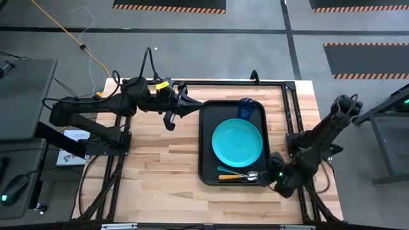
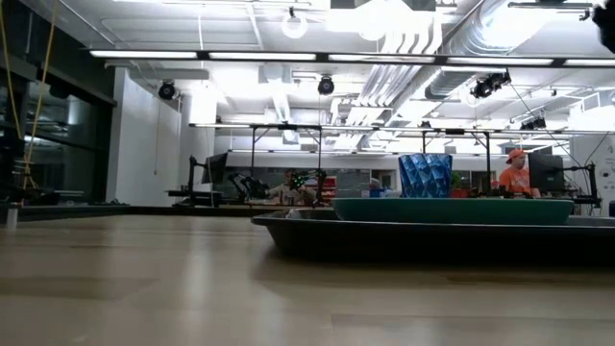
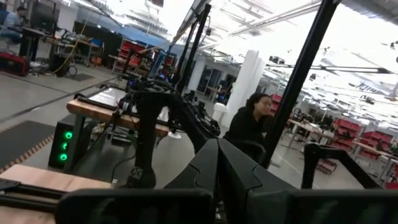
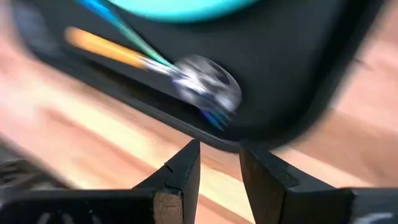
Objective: Pick and place plate/cup/fork/spoon on tray
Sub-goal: Return to Home Position
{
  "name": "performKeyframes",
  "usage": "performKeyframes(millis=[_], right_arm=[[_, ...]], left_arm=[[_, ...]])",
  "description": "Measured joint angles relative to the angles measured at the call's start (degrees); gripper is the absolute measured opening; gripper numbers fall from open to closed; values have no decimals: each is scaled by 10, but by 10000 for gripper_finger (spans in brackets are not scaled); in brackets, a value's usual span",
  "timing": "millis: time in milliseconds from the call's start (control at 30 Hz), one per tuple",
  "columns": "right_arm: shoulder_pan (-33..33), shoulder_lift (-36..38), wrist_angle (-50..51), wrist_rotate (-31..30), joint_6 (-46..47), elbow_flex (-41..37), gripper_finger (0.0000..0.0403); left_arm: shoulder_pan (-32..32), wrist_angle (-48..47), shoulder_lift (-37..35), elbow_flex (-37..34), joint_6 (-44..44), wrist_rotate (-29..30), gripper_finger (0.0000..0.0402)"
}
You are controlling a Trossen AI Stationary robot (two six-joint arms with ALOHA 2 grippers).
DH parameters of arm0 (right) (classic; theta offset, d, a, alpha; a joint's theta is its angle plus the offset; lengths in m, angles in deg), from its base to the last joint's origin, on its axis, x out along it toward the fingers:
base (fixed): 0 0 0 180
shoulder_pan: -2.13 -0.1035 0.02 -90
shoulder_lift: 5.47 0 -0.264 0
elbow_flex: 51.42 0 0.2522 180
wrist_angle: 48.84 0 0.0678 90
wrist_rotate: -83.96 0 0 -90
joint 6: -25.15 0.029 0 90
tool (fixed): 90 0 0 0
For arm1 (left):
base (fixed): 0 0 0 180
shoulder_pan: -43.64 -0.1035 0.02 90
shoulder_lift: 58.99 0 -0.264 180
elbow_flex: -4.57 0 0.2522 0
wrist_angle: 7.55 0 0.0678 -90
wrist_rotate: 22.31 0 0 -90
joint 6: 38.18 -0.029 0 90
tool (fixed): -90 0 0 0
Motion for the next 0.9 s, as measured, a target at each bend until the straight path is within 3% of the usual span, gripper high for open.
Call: performKeyframes(millis=[300, 433, 633, 900], right_arm=[[-15, 150, -35, -233, -140, -13, 103], [-15, 190, -33, -279, -185, -13, 103], [-14, 214, -22, -287, -249, -13, 103], [-13, 212, 2, -222, -255, -13, 103]], left_arm=[[0, 2, 0, 0, -9, -4, 0], [0, 2, 0, 0, -9, -4, 0], [0, 2, 0, 0, -28, 8, 0], [0, -10, 0, 0, -60, 67, 0]])
